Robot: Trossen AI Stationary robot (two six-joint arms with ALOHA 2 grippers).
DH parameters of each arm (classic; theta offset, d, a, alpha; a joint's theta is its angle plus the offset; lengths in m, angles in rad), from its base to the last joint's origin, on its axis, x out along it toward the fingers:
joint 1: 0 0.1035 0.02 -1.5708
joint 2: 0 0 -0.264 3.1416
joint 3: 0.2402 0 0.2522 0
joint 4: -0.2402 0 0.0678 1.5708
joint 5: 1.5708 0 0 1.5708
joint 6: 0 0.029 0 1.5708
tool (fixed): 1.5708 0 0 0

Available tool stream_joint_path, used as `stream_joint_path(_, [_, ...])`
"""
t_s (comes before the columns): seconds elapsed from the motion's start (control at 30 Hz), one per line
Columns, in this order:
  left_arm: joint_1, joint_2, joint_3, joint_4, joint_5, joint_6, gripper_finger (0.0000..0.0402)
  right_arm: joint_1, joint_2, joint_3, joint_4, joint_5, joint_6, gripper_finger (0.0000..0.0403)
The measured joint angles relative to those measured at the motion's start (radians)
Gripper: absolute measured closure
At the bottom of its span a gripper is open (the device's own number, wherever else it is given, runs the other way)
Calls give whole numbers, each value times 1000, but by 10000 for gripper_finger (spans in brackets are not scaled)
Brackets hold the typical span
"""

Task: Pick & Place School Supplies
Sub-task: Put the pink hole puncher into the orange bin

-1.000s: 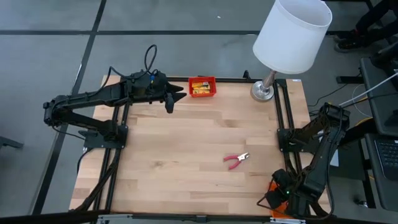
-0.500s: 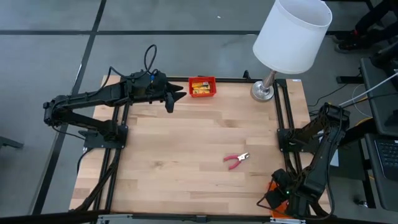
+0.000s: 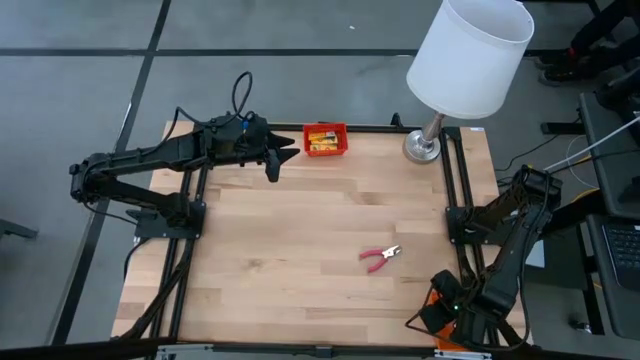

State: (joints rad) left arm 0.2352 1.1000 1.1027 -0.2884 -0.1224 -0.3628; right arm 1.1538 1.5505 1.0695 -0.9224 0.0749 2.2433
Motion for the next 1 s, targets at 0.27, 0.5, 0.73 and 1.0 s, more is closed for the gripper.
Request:
stream_joint_path(0.27, [0,0,0,-1,0,2,233,2,0,0,-10,-8,-1,347])
stream_joint_path(0.5, [0,0,0,-2,0,-6,233,3,0,0,-11,-7,-15,312])
stream_joint_path(0.73, [0,0,0,-2,0,-17,233,6,0,0,-38,-11,-27,237])
stream_joint_path(1.0, [0,0,0,-2,0,-21,233,-30,-38,37,-92,144,-95,192])
